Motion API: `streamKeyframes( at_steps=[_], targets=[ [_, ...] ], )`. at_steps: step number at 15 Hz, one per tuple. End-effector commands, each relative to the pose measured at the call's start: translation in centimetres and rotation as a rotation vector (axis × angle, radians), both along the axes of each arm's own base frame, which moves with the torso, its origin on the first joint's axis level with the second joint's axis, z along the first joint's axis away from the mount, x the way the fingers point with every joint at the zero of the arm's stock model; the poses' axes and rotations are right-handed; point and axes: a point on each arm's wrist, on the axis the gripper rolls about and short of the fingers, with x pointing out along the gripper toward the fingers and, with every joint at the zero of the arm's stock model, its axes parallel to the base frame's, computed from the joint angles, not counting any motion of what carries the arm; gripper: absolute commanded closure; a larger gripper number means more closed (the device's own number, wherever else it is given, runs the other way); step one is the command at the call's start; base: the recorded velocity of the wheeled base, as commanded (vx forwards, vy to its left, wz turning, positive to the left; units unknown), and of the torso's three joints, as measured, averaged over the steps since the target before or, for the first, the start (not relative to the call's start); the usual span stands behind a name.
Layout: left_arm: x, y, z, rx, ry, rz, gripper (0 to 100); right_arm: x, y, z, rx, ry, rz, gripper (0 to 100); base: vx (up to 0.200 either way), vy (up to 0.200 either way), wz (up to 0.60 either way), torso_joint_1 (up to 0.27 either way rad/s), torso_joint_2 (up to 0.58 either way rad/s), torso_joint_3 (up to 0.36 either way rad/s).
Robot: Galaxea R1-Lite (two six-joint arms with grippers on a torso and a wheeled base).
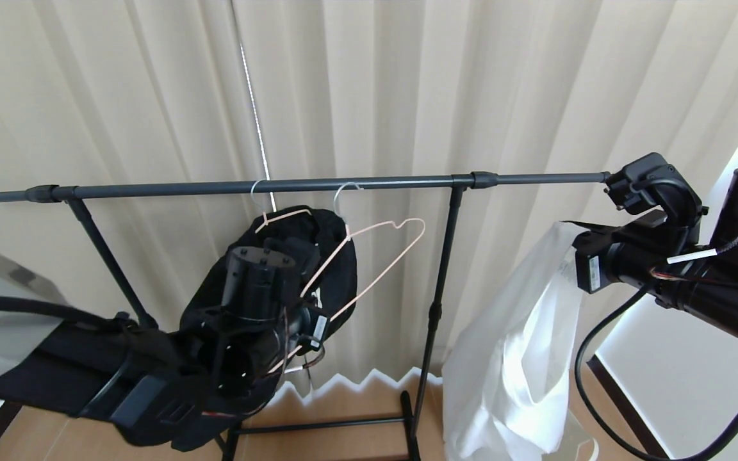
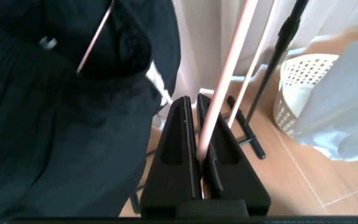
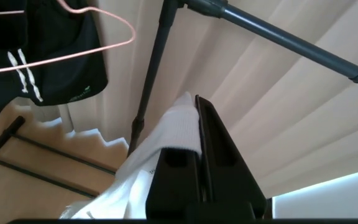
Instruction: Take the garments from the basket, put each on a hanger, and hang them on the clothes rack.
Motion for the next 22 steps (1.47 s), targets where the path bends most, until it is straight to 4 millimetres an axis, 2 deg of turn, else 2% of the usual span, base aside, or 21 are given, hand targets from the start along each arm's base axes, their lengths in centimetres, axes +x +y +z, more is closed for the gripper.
streamKeyframes(
  at_steps=[1, 7, 11, 19, 22],
  targets=[
    [-3.3, 2.6, 0.7, -0.031, -0.04, 0.005, 100, 0.4, 0.8, -0.7, -0.008, 0.009, -0.007, 100, 0.0, 0.0, 0.0, 0.0, 0.0, 0.0],
    [-6.8, 4.5, -1.7, -0.071, -0.016, -0.143, 100, 1.8, 1.8, -0.8, -0.027, -0.008, -0.148, 100, 0.0, 0.0, 0.0, 0.0, 0.0, 0.0],
    [-8.0, 5.0, -1.3, -0.041, -0.091, -0.231, 100, 2.3, 2.4, -1.0, -0.023, -0.061, -0.26, 100, 0.0, 0.0, 0.0, 0.0, 0.0, 0.0],
    [-10.0, 3.4, -2.1, -0.037, -0.048, -0.366, 100, 4.6, 3.9, -2.7, -0.019, -0.111, -0.386, 100, 0.0, 0.0, 0.0, 0.0, 0.0, 0.0],
    [-10.5, 2.7, -1.8, -0.048, -0.056, -0.398, 100, 4.0, 4.8, -2.4, -0.011, -0.12, -0.365, 100, 0.0, 0.0, 0.0, 0.0, 0.0, 0.0]
  ],
)
